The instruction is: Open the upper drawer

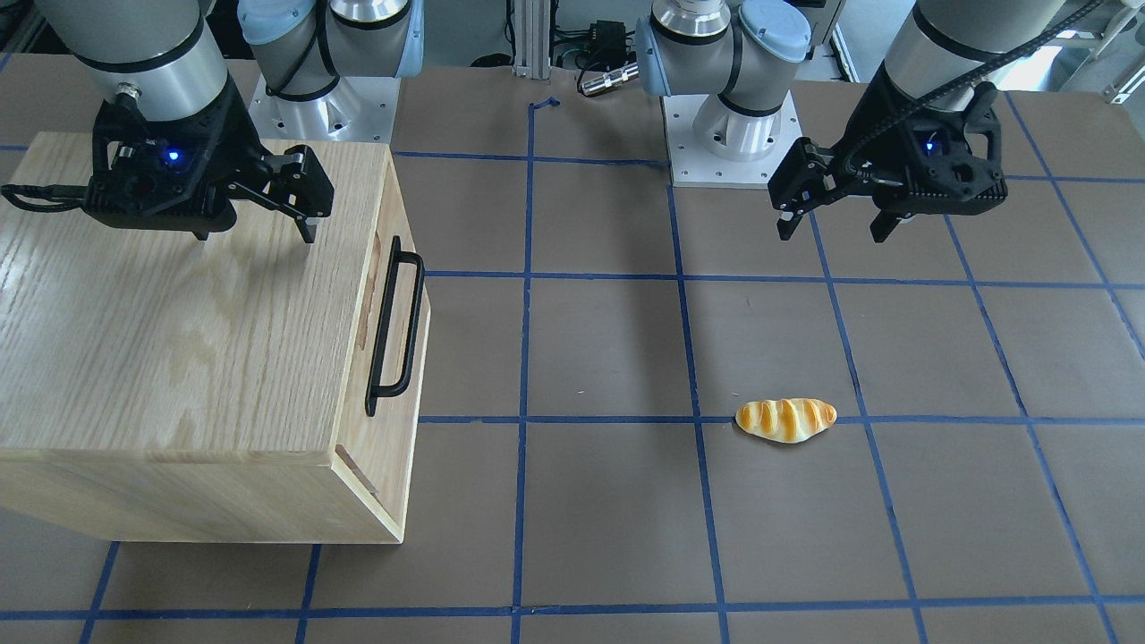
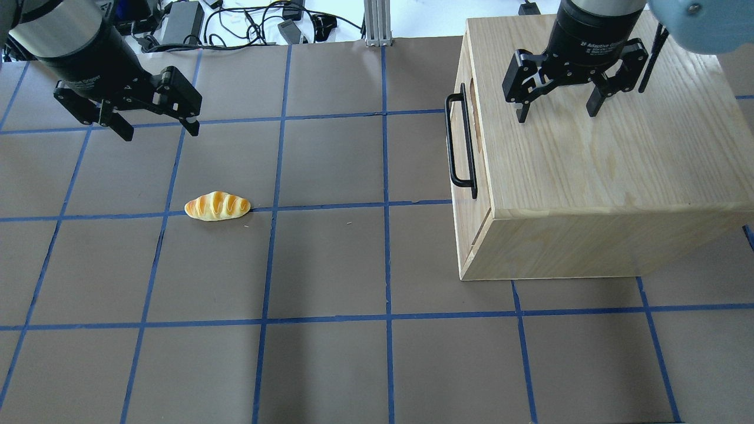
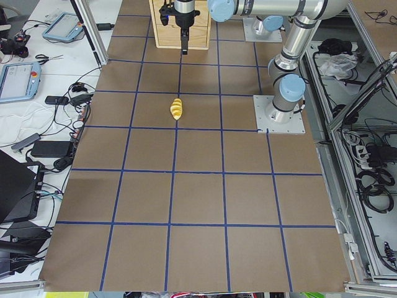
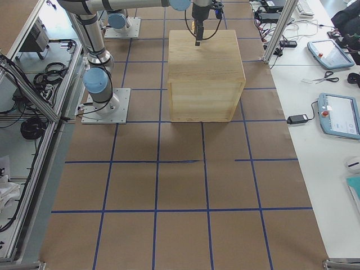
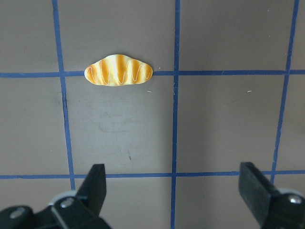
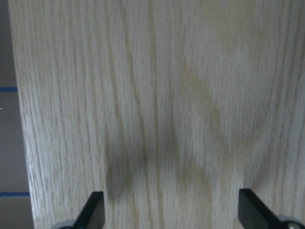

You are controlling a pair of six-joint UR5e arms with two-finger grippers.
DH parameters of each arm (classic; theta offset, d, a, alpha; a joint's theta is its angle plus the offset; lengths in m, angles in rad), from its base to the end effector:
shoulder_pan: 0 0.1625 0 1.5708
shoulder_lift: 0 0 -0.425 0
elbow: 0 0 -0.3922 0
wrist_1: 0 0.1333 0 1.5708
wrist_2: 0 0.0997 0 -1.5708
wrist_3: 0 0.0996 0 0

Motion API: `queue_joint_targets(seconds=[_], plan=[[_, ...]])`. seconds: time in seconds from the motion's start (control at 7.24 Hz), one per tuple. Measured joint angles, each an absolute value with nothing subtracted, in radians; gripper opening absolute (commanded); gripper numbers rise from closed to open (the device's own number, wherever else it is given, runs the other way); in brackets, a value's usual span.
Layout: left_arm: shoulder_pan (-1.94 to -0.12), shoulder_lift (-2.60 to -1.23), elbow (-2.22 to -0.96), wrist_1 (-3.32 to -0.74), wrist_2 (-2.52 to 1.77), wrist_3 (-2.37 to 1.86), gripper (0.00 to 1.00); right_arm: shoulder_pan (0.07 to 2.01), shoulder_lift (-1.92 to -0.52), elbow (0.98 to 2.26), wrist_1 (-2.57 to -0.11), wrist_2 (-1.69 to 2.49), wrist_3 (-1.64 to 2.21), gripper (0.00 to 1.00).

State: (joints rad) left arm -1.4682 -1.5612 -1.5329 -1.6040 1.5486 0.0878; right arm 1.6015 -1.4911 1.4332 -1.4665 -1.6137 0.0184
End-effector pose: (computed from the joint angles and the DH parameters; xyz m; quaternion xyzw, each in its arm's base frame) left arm -0.0847 -0.5001 0.5080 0.0073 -0.9999 0.0082 0.0104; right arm 0.1449 -0.5161 0.5048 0.0066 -0.9995 -0.0227 0.0220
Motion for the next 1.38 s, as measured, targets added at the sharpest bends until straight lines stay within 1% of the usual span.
queue_joint_targets(seconds=[0.69, 1.38], plan=[[-1.483, -1.589, -1.548, -1.551, 1.554, 0.063, 1.0, 1.601, -1.491, 1.433, -1.467, -1.614, 0.019, 1.0], [-1.564, -1.627, -1.548, -1.437, 1.448, -0.054, 1.0, 1.601, -1.491, 1.433, -1.466, -1.614, 0.019, 1.0]])
